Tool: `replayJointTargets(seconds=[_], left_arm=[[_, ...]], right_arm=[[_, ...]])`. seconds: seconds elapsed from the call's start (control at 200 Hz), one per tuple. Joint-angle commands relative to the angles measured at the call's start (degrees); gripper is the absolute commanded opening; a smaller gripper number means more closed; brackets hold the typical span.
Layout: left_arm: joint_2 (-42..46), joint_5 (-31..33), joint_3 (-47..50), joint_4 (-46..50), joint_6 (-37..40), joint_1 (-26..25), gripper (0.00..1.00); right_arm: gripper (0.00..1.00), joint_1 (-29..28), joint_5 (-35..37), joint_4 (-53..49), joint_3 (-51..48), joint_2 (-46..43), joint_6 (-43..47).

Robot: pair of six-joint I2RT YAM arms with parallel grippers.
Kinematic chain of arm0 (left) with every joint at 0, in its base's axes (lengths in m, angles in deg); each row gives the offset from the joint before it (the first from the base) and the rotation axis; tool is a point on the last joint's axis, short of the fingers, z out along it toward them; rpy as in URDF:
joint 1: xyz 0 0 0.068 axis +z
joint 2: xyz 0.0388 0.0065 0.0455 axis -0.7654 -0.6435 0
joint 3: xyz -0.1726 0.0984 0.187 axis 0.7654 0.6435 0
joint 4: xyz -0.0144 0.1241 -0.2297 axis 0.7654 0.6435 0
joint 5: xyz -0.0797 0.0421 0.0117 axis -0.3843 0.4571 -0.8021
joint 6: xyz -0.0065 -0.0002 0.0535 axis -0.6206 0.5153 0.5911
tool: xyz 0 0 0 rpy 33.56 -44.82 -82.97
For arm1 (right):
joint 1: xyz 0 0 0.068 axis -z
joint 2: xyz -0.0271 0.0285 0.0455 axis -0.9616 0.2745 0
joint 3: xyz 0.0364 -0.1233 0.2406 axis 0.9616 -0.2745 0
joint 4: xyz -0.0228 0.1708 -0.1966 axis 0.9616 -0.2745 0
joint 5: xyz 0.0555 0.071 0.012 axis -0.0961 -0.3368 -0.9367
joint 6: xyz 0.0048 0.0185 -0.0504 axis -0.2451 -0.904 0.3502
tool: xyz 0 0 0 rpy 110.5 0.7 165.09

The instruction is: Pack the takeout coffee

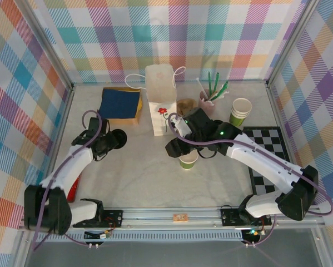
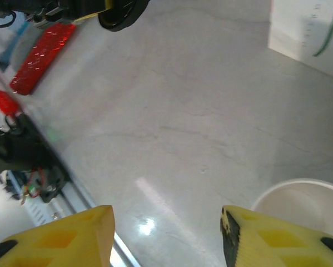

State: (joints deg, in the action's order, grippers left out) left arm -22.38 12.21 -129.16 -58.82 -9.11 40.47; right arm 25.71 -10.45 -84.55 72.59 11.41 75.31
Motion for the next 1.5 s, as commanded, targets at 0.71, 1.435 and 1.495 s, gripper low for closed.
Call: replayJointTargets(seconds=[0.71,1.435,1.495], left_arm=[[27.72,20.98,8.43,-32.13,16.96,-27.40,0.06],[19.23,40.42,13.52,-77.90,51.23,-43.39,0.03],[19.65,40.57,13.65,-78.43,51.56,-43.60,0.03]], right_arm=[[0.86,4.96,-21.80,61.32,-29.19,-16.37,-75.74],[0.76,-2.44,-8.09,104.28,-29.97,-2.13,-95.75],[0.76,-2.44,-7.04,106.00,-30.51,-2.50,-95.77]])
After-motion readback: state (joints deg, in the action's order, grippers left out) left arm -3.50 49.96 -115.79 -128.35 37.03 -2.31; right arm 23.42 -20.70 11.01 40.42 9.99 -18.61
